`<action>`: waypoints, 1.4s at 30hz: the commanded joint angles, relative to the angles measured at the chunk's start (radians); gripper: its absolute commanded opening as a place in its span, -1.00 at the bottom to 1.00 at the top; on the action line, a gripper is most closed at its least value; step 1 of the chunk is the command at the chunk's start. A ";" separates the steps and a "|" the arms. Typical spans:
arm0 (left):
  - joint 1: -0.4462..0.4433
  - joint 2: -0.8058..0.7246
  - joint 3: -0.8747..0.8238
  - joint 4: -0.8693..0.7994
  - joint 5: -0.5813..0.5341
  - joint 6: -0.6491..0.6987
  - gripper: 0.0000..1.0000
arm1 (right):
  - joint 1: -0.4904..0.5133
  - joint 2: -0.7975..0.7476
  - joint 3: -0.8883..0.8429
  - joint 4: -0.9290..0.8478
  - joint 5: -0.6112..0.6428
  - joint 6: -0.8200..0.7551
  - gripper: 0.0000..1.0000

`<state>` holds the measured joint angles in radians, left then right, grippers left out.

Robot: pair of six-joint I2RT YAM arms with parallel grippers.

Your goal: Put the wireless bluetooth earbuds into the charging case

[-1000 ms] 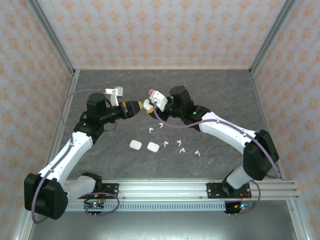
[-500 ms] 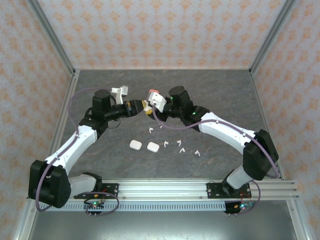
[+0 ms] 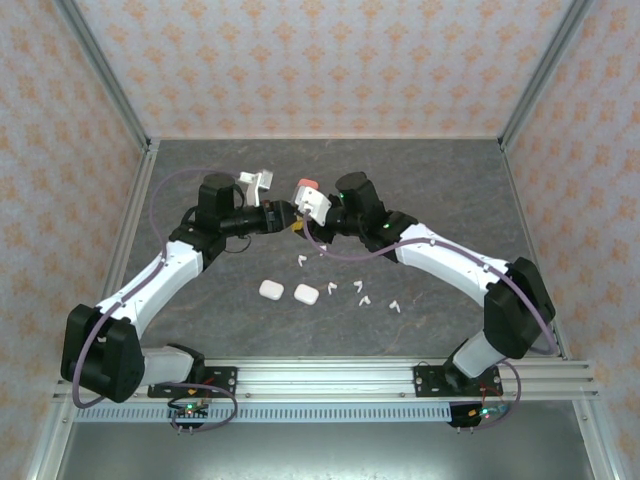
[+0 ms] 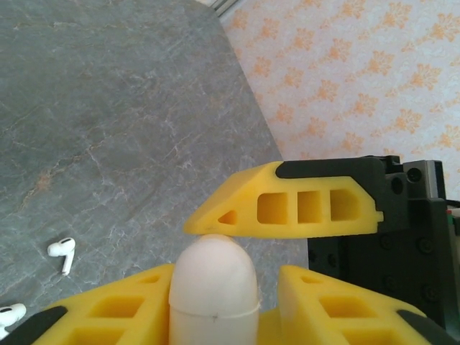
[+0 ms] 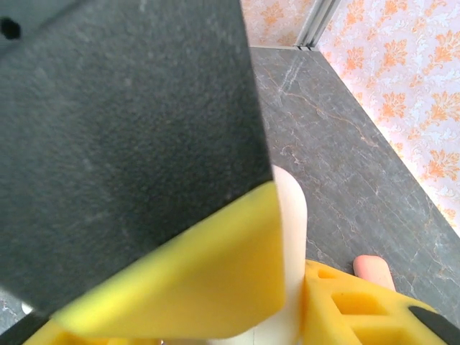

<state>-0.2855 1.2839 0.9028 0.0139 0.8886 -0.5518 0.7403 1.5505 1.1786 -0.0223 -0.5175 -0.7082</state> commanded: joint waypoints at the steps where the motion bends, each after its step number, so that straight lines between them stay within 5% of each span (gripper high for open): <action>1: -0.005 -0.019 0.022 -0.014 0.036 0.036 -0.26 | 0.005 0.022 0.047 0.000 0.000 -0.011 -0.17; 16: -0.004 -0.067 0.023 -0.063 0.056 0.084 -0.34 | -0.008 0.050 0.051 -0.006 0.025 0.017 -0.17; 42: -0.005 -0.078 0.044 -0.105 0.039 0.099 -0.16 | -0.032 0.033 0.002 0.012 0.012 0.058 -0.17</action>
<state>-0.2798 1.2442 0.9028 -0.0807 0.8600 -0.4694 0.7277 1.5860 1.1988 -0.0273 -0.5465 -0.6666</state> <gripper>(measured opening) 0.427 0.418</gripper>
